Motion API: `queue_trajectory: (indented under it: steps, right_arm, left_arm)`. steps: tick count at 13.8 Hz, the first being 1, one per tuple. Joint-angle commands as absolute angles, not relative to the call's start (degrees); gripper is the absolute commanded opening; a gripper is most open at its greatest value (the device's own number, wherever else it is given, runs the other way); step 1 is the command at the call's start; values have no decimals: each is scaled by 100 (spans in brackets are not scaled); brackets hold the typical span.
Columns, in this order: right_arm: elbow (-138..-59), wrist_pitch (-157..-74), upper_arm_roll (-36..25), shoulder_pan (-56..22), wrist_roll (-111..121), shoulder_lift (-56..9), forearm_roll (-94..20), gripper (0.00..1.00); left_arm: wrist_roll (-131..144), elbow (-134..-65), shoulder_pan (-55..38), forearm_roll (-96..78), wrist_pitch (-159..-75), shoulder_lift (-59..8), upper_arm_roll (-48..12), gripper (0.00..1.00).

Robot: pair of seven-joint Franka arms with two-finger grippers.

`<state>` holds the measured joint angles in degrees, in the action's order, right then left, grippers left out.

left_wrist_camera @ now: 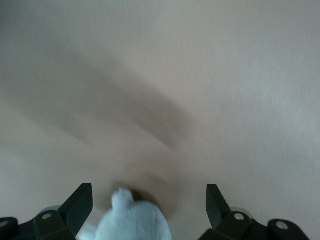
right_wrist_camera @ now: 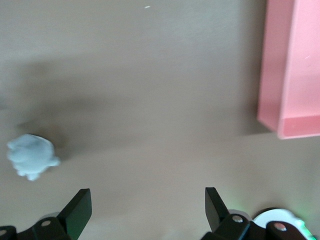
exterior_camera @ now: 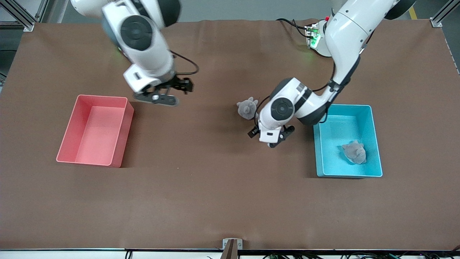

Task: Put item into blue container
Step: 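Grasp the second plush with the left gripper while the right gripper releases, then lower the plush into the blue box while the right gripper retracts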

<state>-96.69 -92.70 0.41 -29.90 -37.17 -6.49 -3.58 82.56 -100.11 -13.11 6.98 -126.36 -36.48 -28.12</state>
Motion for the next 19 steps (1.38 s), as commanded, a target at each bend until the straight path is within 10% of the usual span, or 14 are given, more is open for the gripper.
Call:
queue_trajectory:
  steps: [1,16,19]
  right_arm:
    - [-10520,-9448,141,-2061,-2545,34,-404,100]
    - [-9257,-9413,141,114,431,9,-53,100]
    - [-8790,-9325,141,132,431,-79,-44,100]
  left_arm:
    - [9059,-10107,-1564,765,-12674,-3577,-2786,100]
    - [10529,-10459,-1995,765,-12665,-3788,-2786,98]
    - [10529,-10450,-2039,782,-12674,-3806,-2786,63]
